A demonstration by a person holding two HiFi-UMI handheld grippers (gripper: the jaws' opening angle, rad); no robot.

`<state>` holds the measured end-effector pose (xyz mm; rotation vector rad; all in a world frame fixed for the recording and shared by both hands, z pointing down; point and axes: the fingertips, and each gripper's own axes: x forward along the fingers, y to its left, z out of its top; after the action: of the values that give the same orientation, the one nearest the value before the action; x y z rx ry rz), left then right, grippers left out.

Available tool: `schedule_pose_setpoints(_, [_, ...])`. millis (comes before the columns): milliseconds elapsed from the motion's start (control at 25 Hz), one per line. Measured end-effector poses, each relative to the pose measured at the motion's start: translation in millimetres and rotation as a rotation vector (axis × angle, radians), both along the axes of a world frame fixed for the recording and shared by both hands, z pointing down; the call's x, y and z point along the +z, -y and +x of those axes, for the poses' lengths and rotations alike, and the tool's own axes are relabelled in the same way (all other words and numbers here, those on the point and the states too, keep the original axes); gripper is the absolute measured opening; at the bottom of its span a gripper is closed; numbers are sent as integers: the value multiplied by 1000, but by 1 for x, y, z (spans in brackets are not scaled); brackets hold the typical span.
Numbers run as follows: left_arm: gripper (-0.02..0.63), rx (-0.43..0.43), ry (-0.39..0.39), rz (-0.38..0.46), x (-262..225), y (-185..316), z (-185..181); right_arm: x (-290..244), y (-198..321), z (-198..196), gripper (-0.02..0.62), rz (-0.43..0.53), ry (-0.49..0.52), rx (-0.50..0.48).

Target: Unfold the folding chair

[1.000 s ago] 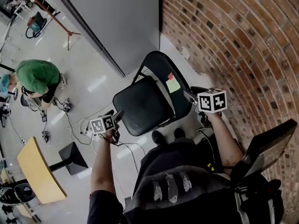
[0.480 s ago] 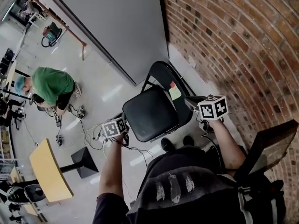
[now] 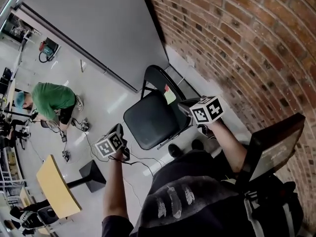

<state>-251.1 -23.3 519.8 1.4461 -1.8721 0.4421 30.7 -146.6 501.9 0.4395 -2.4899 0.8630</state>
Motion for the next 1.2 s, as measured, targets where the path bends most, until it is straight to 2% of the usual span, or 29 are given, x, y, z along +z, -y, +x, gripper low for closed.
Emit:
schedule_pose_setpoints(240, [2,-60,2,64,-23,-25,42,12,-38,-9,2,-26,19,-175])
schedule_pose_setpoints(520, [2,-133,-55,141,-35,-46,81,26,-62,-13,2,-19,-11,-328])
schedule_pose_setpoints(840, [2,-116,-73,221,-53,-41,103,19,-63,-25,2,-4,-9,-364])
schedule_pose_setpoints(1200, [2,-57,-90,367,-89,-49,98,10,-105,-51,2,25,-23,-388])
